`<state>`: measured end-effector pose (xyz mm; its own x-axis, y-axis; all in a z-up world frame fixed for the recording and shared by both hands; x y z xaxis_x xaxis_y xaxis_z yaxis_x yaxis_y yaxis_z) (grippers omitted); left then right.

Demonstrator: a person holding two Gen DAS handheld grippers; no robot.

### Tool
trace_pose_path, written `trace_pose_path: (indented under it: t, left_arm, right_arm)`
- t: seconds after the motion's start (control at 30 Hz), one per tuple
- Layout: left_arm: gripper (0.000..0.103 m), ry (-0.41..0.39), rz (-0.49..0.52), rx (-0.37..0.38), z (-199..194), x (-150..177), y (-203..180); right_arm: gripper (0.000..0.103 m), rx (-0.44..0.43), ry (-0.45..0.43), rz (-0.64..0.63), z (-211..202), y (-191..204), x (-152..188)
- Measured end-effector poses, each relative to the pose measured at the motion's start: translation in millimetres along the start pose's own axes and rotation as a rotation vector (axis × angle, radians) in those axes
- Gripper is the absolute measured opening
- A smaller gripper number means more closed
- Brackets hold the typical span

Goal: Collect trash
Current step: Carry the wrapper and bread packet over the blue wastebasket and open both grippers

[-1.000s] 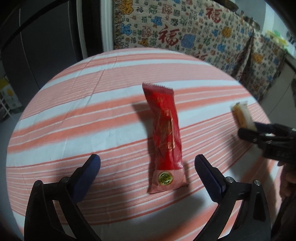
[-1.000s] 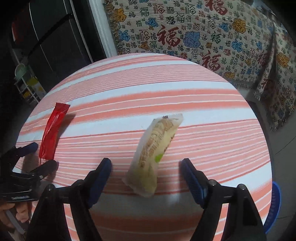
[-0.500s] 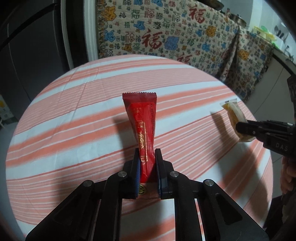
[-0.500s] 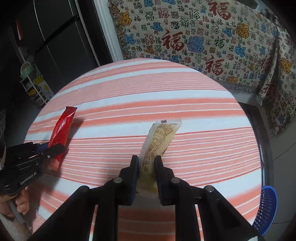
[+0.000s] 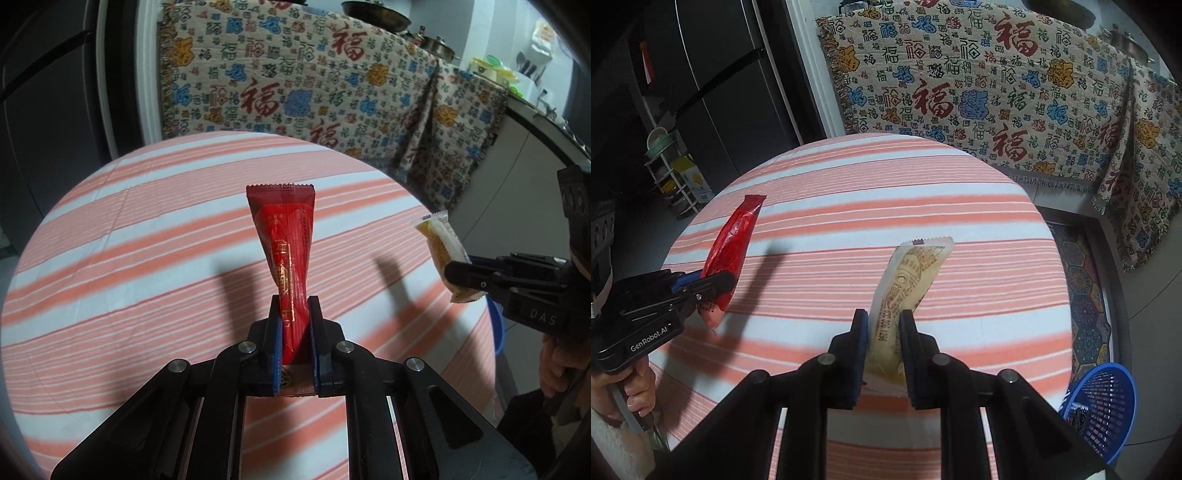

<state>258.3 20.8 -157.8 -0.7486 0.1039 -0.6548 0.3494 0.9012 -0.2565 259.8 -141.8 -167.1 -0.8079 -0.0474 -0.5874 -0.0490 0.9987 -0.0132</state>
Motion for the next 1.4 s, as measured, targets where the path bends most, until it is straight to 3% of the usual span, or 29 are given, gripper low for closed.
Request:
trace_pose_path:
  t: [0.97,1.2,1.4]
  left_arm:
    - [0.009,-0.001,0.200,0.148,17.9,-14.1,-163.8]
    - [0.009,0.041,0.251,0.237,41.1,-10.8,-226.1]
    - [0.009,0.099,0.301,0.328,71.6,-2.5,-297.5]
  right_arm:
    - [0.018,0.093,-0.044,0.136,-70.0,-117.4,58.7]
    - [0.018,0.171,-0.052,0.184,-89.7,-173.5,77.8]
    - [0.018,0.275,-0.034,0.252,-104.8,-261.6,111.4]
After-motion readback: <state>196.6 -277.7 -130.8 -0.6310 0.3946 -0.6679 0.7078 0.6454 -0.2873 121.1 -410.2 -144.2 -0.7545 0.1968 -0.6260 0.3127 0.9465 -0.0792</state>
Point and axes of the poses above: each gripper's, at about its wrist camera, not at the fingertips, and z roughly the way its jaws point, y to its left, x to its underside, the point moved 6 cm from there along z, roughly the way its jaws point, and after that the axes turned 8 degrees about x, right-handed, at the moved point
